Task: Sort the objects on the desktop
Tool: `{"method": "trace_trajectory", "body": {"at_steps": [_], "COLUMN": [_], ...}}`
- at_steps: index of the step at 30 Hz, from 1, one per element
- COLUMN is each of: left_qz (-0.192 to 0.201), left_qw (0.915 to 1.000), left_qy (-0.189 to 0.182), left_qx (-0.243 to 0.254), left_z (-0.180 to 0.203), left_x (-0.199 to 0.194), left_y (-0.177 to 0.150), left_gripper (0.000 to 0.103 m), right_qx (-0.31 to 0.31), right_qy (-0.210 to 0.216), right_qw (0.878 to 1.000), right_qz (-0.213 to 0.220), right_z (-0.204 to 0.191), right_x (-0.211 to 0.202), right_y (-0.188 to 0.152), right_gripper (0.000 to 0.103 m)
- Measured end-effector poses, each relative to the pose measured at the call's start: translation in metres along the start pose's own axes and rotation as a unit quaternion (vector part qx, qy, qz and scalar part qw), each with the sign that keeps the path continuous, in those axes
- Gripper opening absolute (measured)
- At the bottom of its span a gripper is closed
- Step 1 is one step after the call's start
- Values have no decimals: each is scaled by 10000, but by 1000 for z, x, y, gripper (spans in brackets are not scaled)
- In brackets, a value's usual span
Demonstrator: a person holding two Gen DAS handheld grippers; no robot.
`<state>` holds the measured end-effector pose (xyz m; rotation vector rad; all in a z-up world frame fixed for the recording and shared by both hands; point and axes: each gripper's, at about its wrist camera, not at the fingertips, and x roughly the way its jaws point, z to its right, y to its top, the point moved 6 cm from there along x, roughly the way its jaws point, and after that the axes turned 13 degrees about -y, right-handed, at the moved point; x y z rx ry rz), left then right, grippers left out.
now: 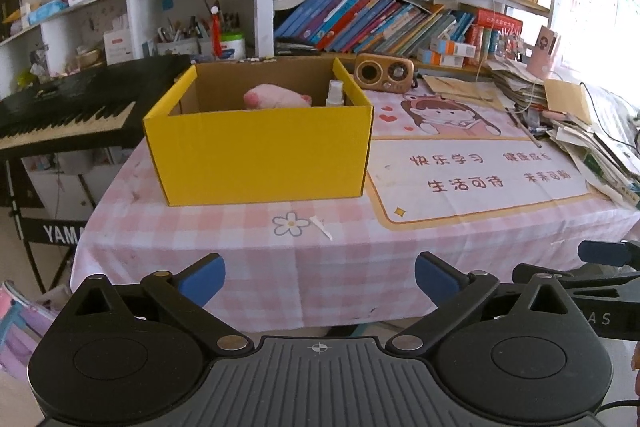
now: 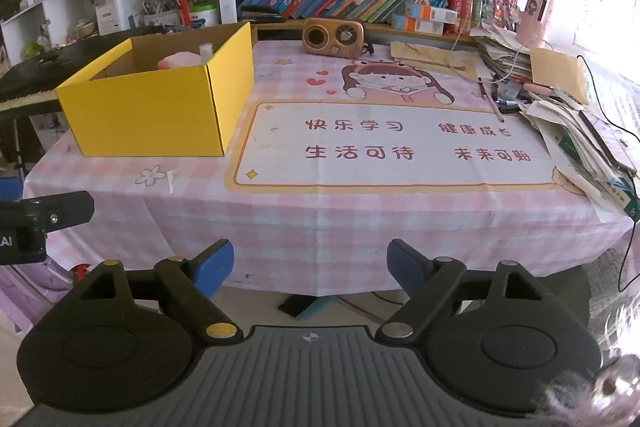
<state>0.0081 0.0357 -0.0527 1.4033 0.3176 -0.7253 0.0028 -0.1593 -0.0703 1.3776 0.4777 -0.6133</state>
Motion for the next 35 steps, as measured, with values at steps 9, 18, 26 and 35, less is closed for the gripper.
{"method": "trace_trajectory", "body": {"at_steps": [9, 18, 26, 35], "left_qz": [-108, -31, -28, 70], "left_qw": [9999, 9999, 9998, 9991], "left_qy": [-60, 58, 76, 215], "left_qx": [-55, -105, -172, -359], "left_z": [2, 2, -1, -11], "left_x": [8, 7, 6, 9], "left_y": [0, 5, 3, 6], "left_gripper": [102, 102, 103, 103], "right_qx": [-22, -23, -40, -66], "right_qy": [7, 91, 172, 205], "right_qw": [10000, 9999, 9998, 9997], "right_qz": [-60, -37, -43, -146], "right_z": [-2, -2, -2, -4], "right_x": [2, 5, 8, 17], "right_y": [-1, 2, 5, 7], "right_gripper": [83, 83, 83, 83]}}
